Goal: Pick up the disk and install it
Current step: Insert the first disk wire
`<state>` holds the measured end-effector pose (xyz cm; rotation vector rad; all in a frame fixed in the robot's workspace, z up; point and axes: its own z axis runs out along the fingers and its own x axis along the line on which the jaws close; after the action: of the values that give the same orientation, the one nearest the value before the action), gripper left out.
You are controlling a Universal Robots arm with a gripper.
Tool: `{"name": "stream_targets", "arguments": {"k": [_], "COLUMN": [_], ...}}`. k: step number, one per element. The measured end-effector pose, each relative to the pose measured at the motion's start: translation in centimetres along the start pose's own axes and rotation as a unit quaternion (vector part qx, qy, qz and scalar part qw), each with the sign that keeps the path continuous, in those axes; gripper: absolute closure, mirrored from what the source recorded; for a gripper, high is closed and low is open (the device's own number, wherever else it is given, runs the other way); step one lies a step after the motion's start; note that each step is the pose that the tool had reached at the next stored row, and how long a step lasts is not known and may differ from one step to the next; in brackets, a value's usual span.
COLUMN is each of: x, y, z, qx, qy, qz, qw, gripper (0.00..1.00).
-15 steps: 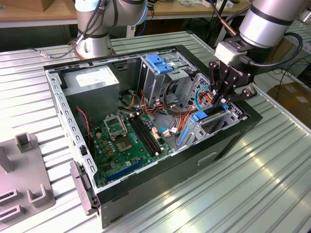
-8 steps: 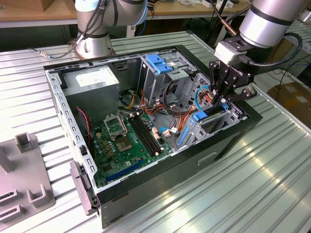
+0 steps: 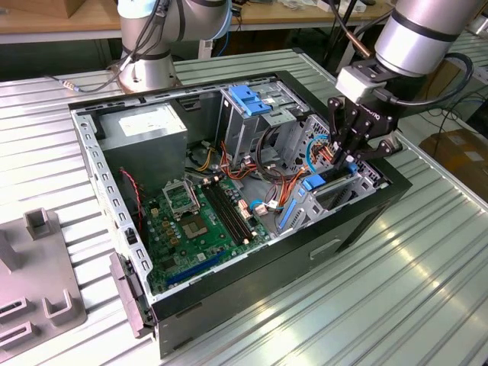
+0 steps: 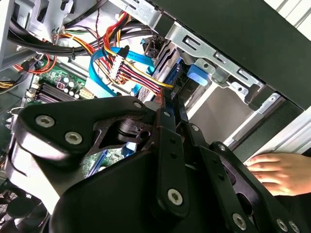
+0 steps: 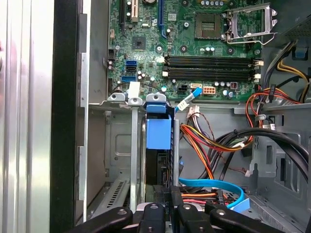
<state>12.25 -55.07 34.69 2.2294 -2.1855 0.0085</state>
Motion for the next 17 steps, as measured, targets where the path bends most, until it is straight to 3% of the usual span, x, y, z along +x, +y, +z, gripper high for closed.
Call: {"name": "stream_targets", "arguments": {"k": [17], "x": [-0.01], "y": [0.0], "z": [0.44], "qx": [-0.0026], "qy": [-0.0006], "qz": [0.0], "qw": [1.0], "gripper": [0.84]}}
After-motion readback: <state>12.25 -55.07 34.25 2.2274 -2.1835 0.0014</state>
